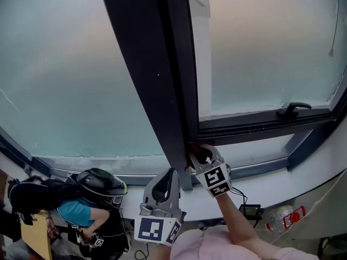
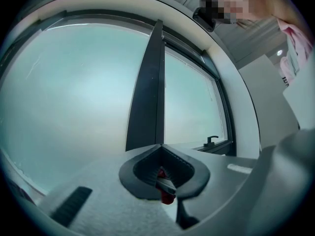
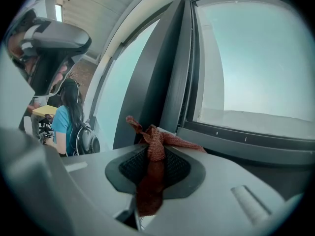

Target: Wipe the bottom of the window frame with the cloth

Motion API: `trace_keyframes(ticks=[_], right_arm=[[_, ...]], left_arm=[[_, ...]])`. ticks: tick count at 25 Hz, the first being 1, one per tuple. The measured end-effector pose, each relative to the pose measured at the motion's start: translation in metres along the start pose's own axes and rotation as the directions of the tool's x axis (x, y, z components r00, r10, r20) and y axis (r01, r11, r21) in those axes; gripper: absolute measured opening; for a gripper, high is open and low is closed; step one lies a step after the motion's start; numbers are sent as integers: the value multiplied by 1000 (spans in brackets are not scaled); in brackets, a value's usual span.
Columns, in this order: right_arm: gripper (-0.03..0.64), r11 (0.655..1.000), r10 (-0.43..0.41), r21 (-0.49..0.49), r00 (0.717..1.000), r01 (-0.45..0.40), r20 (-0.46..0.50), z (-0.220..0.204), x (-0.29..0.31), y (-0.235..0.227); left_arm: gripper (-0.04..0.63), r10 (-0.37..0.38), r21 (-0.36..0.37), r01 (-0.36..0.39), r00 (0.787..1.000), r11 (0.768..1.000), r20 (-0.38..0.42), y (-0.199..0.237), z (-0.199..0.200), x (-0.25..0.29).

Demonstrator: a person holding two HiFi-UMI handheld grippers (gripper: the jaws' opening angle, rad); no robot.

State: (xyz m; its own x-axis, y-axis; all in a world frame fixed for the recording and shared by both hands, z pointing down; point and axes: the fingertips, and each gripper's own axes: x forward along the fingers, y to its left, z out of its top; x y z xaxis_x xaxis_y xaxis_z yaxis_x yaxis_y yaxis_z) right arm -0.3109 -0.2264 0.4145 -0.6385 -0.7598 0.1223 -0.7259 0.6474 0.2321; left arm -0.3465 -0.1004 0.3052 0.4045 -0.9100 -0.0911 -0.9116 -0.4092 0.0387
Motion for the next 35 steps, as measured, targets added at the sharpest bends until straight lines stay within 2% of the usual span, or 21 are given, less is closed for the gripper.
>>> trace_keyframes(ticks=[8, 12, 19, 26, 35], right_arm=[[77, 1000, -5, -21, 1000, 5, -12, 0, 0, 0], [77, 997, -16, -71, 1000, 16, -6, 0, -3, -2], [77, 994, -66, -91, 997, 68, 28, -3, -21, -27], [77, 992, -25, -120, 998, 31, 50, -9, -37, -44], [77, 990, 43, -136, 998, -35, 51, -17, -56, -67]], left_arm=[[-6, -2, -4, 2, 1000, 1000, 26, 1, 4, -2], [-6, 16, -6, -16, 999, 1000, 34, 3, 6, -2], [-6, 8, 6, -8, 1000, 1000, 25, -11, 4, 15], [-6, -23, 18, 22, 1000, 1000, 13, -45, 1, 42], [-6, -27, 5, 27, 1000, 1000, 4, -89, -5, 77]])
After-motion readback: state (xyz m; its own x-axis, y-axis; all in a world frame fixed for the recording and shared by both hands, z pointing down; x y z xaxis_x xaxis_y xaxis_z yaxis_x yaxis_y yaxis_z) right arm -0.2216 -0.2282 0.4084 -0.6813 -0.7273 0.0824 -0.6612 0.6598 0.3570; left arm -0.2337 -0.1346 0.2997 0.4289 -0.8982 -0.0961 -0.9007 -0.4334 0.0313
